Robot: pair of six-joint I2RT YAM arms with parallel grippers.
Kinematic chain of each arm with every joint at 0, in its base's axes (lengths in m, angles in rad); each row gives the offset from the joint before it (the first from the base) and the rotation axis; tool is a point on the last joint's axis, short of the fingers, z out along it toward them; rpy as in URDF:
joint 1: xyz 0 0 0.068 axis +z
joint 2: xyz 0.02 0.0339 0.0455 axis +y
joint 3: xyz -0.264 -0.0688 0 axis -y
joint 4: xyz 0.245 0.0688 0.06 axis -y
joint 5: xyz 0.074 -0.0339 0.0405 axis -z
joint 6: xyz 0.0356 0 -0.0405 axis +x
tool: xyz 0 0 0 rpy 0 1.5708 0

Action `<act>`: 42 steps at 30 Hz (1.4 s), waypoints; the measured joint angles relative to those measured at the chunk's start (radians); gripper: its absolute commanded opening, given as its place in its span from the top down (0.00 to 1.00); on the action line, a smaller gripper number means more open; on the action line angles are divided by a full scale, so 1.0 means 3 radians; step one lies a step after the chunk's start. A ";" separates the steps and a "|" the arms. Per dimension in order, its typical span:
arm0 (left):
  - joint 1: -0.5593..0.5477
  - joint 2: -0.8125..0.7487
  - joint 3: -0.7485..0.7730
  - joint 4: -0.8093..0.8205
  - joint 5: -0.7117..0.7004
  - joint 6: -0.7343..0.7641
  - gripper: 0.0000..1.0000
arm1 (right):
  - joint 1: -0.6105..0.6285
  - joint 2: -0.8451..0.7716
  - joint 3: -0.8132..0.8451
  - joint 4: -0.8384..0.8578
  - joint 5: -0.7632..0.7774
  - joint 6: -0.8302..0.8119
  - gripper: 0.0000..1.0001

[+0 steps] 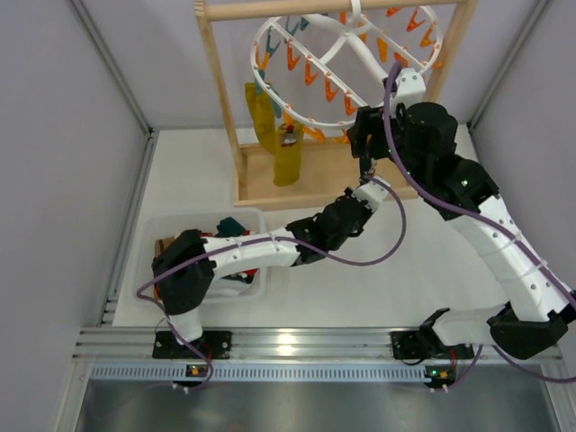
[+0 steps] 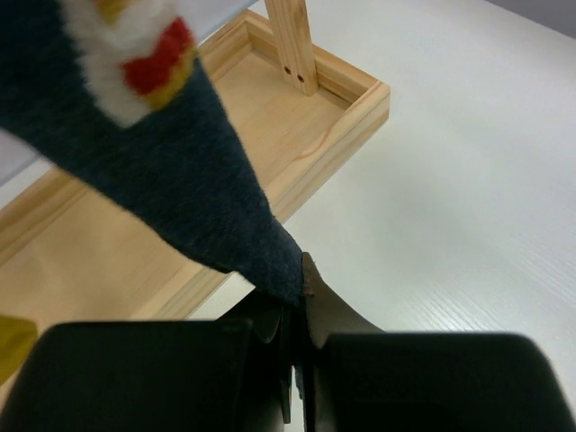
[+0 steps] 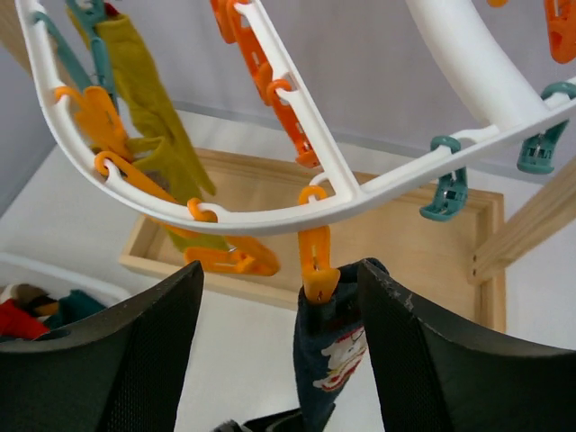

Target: Remove the socks clipped to the hanger

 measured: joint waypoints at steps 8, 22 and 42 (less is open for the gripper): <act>0.0506 -0.0858 -0.0609 -0.0061 0.0955 -0.0385 1.00 | -0.0448 -0.0057 0.0000 -0.0011 -0.1425 -0.0029 0.30; 0.1343 -0.1302 -0.0922 -0.0062 0.2598 -0.0974 1.00 | -0.0846 -0.0141 -0.0440 0.0375 -0.2708 -0.0037 0.29; 0.1523 -0.1303 -0.0974 -0.0062 0.3114 -0.1266 1.00 | -0.1219 -0.0188 -0.0940 0.1371 -0.3641 -0.0081 0.34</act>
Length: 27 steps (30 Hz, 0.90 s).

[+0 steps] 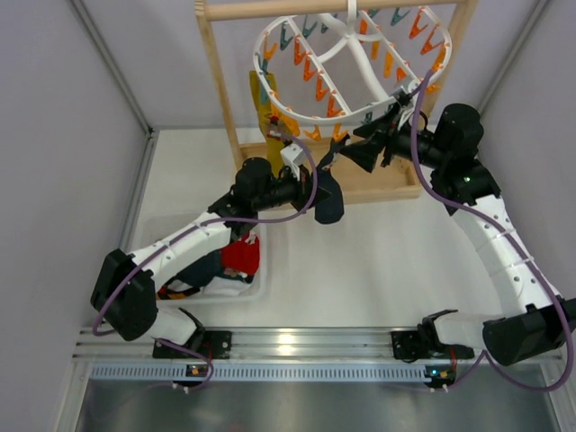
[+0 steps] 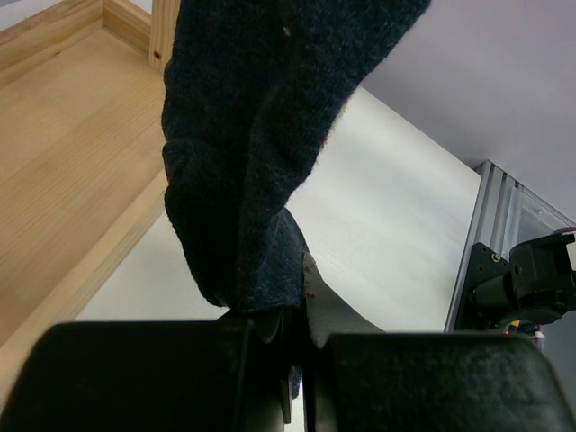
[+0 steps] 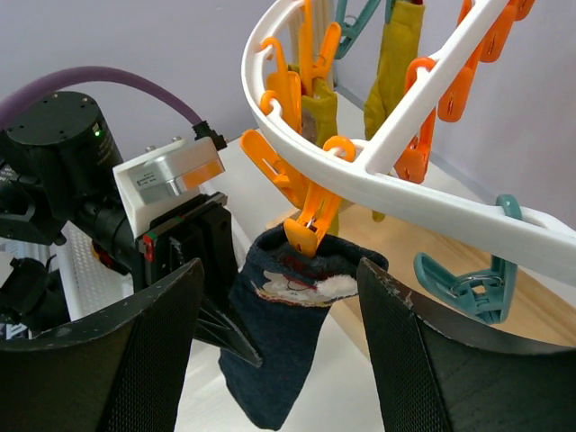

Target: Remove the socks clipped to the hanger

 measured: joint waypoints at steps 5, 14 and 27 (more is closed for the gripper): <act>0.0022 -0.0003 -0.0003 0.0000 0.0019 -0.0046 1.00 | -0.0008 0.0075 -0.0018 0.0076 -0.0097 -0.0053 0.33; 0.0103 -0.0210 -0.0165 -0.0001 0.0120 -0.0379 1.00 | -0.0019 0.0029 -0.0317 0.0409 -0.0259 -0.0107 0.25; 0.0333 -0.0498 -0.0304 -0.0065 0.0163 -0.0763 1.00 | -0.0023 0.0029 -0.0464 0.0932 -0.0239 0.0100 0.25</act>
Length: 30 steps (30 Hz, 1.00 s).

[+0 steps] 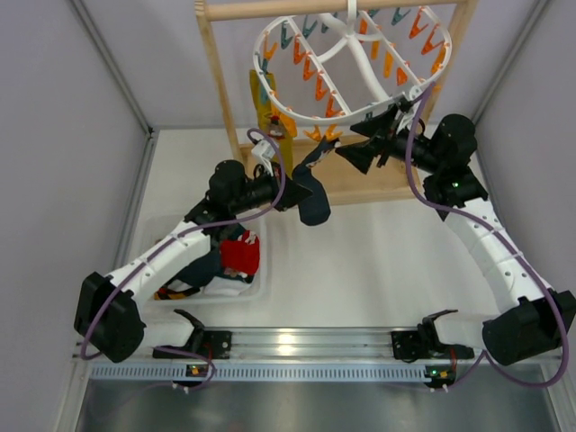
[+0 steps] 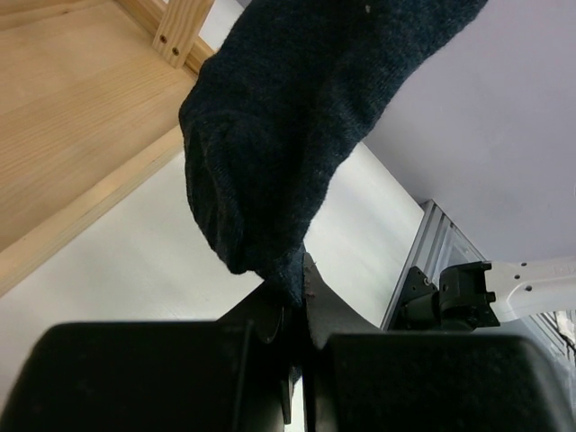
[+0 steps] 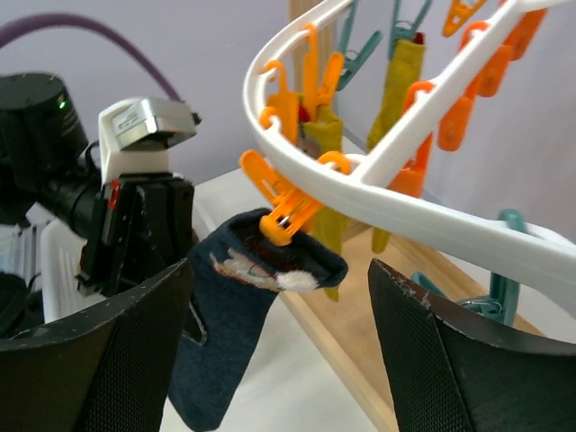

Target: Remove the socks clipped to the hanger

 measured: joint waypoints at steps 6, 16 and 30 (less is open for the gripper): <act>-0.0019 0.0024 -0.0005 -0.0029 0.0031 -0.0019 1.00 | 0.0003 -0.0078 -0.0065 0.0014 0.0498 0.0420 0.25; -0.0940 0.0031 0.0017 -0.0111 -0.1120 0.0549 1.00 | 0.0549 -0.0562 0.0191 -0.1010 0.2019 0.0637 0.29; -0.2177 0.0992 0.1012 -0.0154 -0.3677 0.1826 1.00 | 0.1587 -0.0188 0.1288 -0.2417 0.4143 0.0398 0.29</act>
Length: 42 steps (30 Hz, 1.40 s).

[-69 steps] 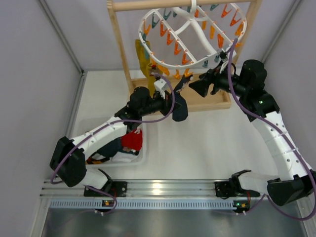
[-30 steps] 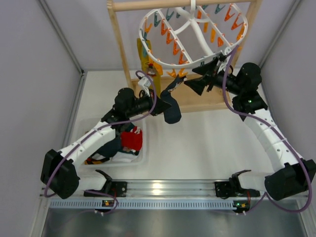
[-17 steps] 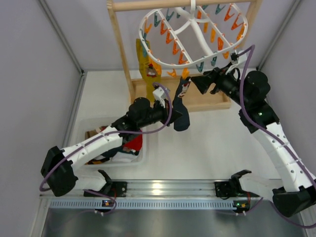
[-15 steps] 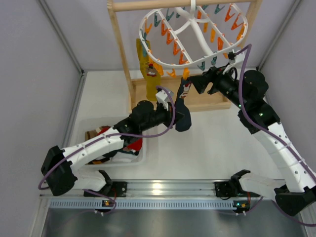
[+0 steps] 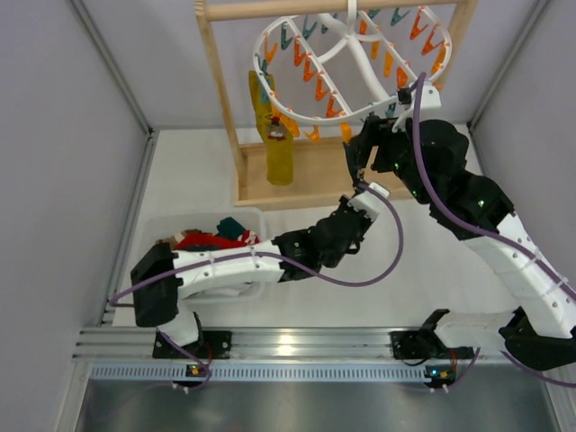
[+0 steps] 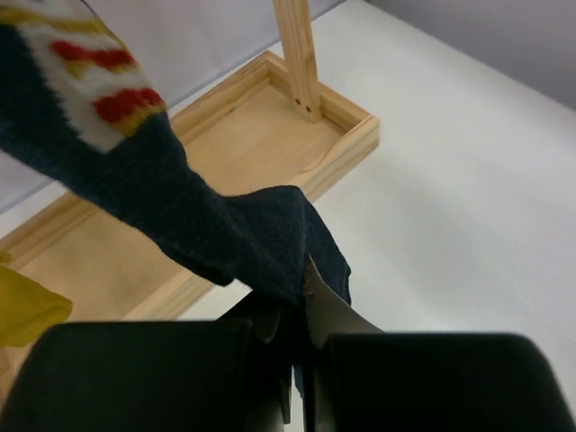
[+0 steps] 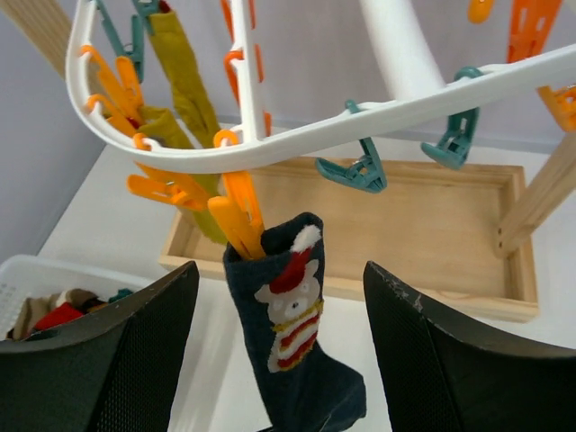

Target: Remove the socks clipped to the hanger

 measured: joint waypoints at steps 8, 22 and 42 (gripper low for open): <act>-0.0160 0.0935 0.0708 -0.0020 -0.0635 0.0595 1.00 | 0.0003 0.0235 0.0702 -0.0566 0.0290 -0.0127 0.30; -0.0205 0.1513 0.1415 -0.0025 -0.1015 0.1031 1.00 | 0.0188 0.0830 0.1191 -0.1094 0.1073 -0.0437 0.33; -0.0251 0.1541 0.1570 -0.0028 -0.0935 0.1033 1.00 | 0.0041 0.0811 0.0546 -0.0488 0.1695 -0.0720 0.43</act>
